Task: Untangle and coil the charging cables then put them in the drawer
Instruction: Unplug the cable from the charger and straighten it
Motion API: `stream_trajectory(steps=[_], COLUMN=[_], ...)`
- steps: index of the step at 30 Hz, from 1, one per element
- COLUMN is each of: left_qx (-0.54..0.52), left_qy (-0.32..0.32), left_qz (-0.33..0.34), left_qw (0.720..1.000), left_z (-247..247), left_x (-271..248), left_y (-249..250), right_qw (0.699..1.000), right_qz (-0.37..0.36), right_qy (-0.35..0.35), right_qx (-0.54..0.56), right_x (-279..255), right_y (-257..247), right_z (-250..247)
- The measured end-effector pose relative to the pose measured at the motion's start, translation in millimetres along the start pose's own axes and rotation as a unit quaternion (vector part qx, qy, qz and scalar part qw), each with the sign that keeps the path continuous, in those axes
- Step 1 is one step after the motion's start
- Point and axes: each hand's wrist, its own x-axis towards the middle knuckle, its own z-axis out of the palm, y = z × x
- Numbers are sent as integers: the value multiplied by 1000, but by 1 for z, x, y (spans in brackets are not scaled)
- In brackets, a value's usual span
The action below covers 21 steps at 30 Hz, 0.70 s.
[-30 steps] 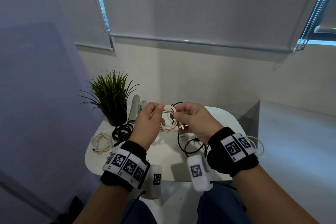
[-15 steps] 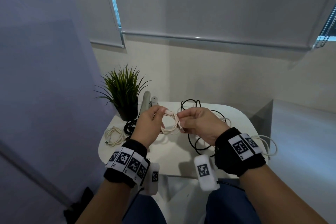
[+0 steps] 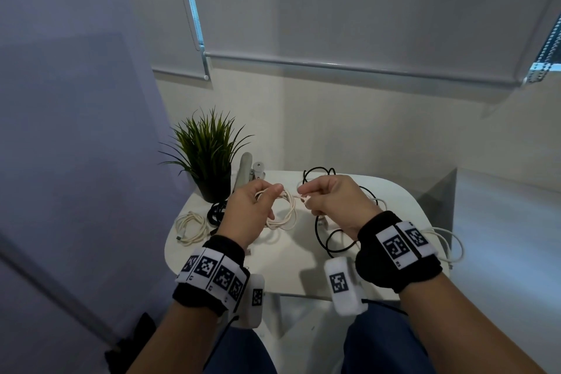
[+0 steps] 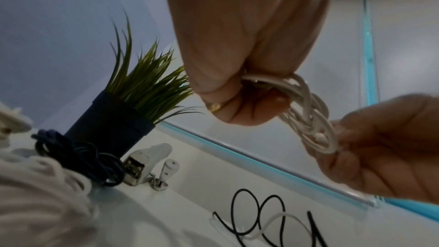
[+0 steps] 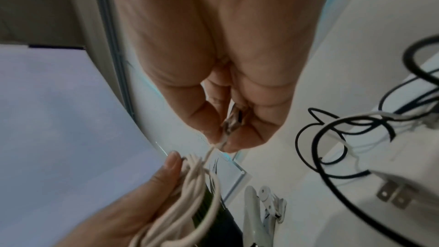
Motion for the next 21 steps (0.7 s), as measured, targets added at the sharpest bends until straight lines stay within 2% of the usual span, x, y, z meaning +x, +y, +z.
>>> stream_trajectory(steps=[8, 12, 15, 18, 21], left_qx=[73, 89, 26, -44, -93], left_qy=[12, 4, -3, 1, 1], left_qz=[57, 57, 32, -6, -17], left_qw=[996, 994, 999, 999, 996], left_z=[0, 7, 13, 17, 19], left_x=[7, 5, 4, 1, 0], left_y=[-7, -11, -10, -5, -2], right_qw=[981, 968, 971, 987, 995], right_qz=[93, 104, 103, 83, 55], right_qy=[-64, -75, -62, -33, -9], right_qx=[161, 217, 206, 135, 80], right_x=[-4, -4, -5, -4, -3], right_y=[0, -3, -4, -3, 0], right_z=[0, 3, 6, 10, 13])
